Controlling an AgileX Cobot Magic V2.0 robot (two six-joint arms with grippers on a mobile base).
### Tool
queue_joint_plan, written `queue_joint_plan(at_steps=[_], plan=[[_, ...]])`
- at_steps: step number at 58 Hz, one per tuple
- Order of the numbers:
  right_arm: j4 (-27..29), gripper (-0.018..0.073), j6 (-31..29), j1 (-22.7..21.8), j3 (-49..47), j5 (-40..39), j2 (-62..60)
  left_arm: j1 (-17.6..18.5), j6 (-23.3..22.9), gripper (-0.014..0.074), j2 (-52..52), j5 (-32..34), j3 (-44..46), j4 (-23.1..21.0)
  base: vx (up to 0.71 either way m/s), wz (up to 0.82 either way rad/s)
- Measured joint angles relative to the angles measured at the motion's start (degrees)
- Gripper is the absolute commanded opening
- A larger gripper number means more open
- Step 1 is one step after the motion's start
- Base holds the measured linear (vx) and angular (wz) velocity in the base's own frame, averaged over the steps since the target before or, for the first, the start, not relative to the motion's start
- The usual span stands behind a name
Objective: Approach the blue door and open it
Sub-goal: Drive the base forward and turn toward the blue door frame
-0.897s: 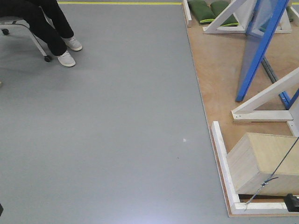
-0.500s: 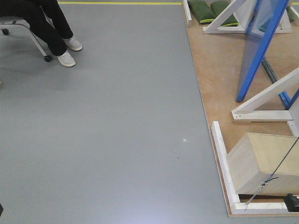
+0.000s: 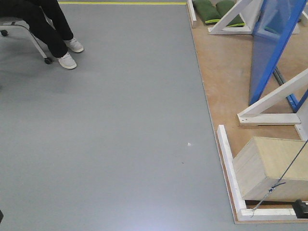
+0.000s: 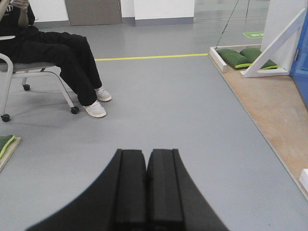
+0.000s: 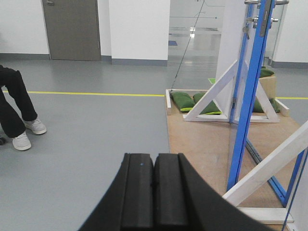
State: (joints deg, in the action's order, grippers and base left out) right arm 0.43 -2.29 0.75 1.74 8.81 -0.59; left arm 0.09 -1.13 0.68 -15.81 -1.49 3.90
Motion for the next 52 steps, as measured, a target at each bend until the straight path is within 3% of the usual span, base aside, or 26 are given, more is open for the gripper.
queue_joint_plan(at_steps=[52], plan=[[0.0, 0.0012, 0.0, 0.0, 0.0, 0.4, 0.0, 0.0, 0.0, 0.0073, 0.0, 0.0, 0.0, 0.0, 0.18, -0.05]])
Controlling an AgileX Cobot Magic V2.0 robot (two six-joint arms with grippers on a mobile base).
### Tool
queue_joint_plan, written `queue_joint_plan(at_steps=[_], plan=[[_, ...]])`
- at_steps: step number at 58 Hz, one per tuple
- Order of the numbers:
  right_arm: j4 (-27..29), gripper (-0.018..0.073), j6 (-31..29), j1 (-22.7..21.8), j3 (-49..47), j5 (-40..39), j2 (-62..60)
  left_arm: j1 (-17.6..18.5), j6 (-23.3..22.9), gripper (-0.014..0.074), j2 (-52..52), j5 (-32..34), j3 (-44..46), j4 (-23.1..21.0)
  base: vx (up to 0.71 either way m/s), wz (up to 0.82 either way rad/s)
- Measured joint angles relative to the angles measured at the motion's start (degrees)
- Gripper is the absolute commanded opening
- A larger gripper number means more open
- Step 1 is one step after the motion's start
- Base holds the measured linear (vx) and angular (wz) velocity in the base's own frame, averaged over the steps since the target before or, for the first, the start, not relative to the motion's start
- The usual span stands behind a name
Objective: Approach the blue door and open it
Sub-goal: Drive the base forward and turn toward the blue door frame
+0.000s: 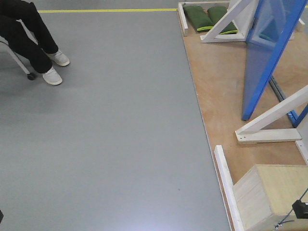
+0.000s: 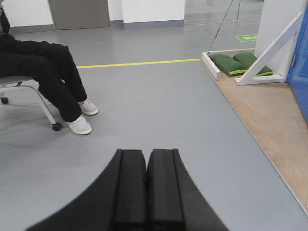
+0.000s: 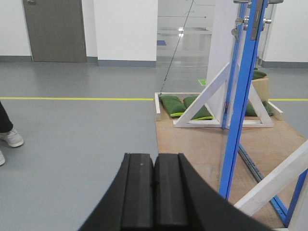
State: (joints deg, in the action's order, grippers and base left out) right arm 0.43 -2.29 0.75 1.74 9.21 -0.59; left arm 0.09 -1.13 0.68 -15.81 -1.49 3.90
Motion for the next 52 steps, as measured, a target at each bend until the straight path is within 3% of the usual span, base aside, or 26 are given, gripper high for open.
queue_joint_plan(at_steps=[52], plan=[[0.0, 0.0012, 0.0, 0.0, 0.0, 0.4, 0.0, 0.0, 0.0, 0.0073, 0.0, 0.0, 0.0, 0.0, 0.40, -0.05]])
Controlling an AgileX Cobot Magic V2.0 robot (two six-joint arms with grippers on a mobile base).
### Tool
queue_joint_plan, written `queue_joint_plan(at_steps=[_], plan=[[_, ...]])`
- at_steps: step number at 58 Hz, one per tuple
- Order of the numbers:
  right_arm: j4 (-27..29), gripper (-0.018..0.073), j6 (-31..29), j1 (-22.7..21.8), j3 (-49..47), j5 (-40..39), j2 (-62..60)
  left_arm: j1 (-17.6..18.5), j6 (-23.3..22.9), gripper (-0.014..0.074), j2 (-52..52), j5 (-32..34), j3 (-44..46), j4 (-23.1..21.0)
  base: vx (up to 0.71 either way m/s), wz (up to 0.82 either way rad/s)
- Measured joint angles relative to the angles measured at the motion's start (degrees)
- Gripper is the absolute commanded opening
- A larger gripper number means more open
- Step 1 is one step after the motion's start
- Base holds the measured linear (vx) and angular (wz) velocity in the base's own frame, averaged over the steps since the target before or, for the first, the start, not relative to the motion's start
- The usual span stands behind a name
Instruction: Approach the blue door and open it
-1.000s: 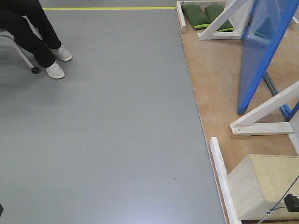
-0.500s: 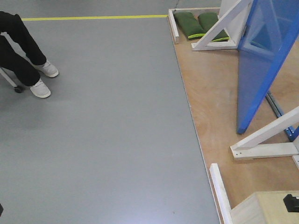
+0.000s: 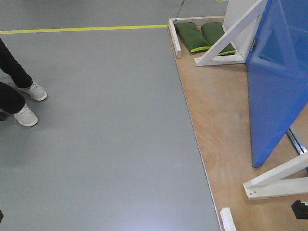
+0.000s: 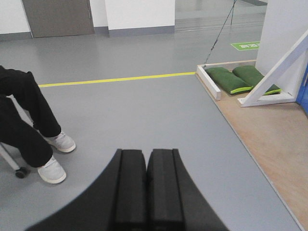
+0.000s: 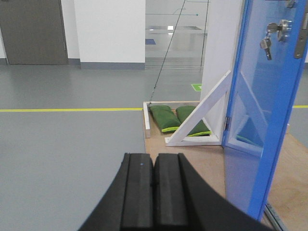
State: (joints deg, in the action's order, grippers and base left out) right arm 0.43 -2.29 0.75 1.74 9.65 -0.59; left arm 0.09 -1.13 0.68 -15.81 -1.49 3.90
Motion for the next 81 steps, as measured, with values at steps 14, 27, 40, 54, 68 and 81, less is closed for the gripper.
queue_joint_plan(at_steps=[14, 27, 40, 54, 68, 81], plan=[[0.0, 0.0012, 0.0, 0.0, 0.0, 0.2, 0.0, 0.0, 0.0, 0.0073, 0.0, 0.0, 0.0, 0.0, 0.40, -0.05], [0.0, 0.0012, 0.0, 0.0, 0.0, 0.2, 0.0, 0.0, 0.0, 0.0073, 0.0, 0.0, 0.0, 0.0, 0.38, 0.03], [0.0, 0.0012, 0.0, 0.0, 0.0, 0.3, 0.0, 0.0, 0.0, 0.0073, 0.0, 0.0, 0.0, 0.0, 0.37, 0.09], [0.0, 0.0012, 0.0, 0.0, 0.0, 0.4, 0.0, 0.0, 0.0, 0.0073, 0.0, 0.0, 0.0, 0.0, 0.37, 0.10], [0.0, 0.0012, 0.0, 0.0, 0.0, 0.4, 0.0, 0.0, 0.0, 0.0073, 0.0, 0.0, 0.0, 0.0, 0.32, 0.05], [0.0, 0.0012, 0.0, 0.0, 0.0, 0.4, 0.0, 0.0, 0.0, 0.0073, 0.0, 0.0, 0.0, 0.0, 0.25, -0.04]])
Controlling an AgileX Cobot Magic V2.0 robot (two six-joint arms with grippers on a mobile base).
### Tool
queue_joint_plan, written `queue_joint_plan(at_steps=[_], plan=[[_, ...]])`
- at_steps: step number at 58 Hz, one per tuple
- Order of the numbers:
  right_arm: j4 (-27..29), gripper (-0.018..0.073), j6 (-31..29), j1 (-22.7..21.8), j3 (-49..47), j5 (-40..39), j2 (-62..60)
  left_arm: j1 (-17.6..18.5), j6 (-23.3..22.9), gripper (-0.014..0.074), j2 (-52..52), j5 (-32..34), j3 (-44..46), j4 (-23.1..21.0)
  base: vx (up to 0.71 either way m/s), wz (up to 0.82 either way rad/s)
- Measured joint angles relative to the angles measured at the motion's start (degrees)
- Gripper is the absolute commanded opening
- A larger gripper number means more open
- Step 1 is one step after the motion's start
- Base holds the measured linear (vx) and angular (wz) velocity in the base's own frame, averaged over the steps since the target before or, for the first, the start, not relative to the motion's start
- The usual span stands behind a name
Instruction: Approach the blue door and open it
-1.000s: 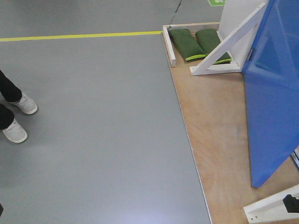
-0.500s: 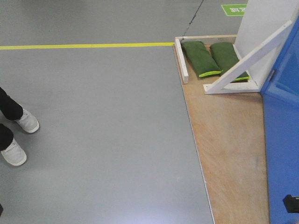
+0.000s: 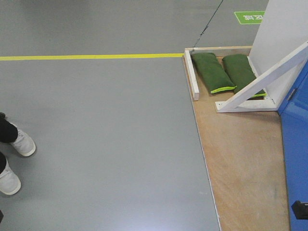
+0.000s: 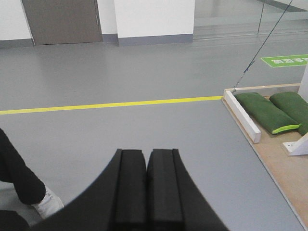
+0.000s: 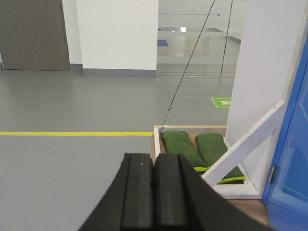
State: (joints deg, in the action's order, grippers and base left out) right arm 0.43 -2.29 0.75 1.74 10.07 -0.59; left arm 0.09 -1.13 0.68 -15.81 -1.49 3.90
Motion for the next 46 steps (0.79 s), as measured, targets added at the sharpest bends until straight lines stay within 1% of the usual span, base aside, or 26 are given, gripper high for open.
queue_joint_plan(at_steps=[24, 46], plan=[[0.0, 0.0012, 0.0, 0.0, 0.0, 0.0, 0.0, 0.0, 0.0, 0.0073, 0.0, 0.0, 0.0, 0.0, 0.16, -0.04], [0.0, 0.0012, 0.0, 0.0, 0.0, 0.0, 0.0, 0.0, 0.0, 0.0073, 0.0, 0.0, 0.0, 0.0, 0.04, 0.00]])
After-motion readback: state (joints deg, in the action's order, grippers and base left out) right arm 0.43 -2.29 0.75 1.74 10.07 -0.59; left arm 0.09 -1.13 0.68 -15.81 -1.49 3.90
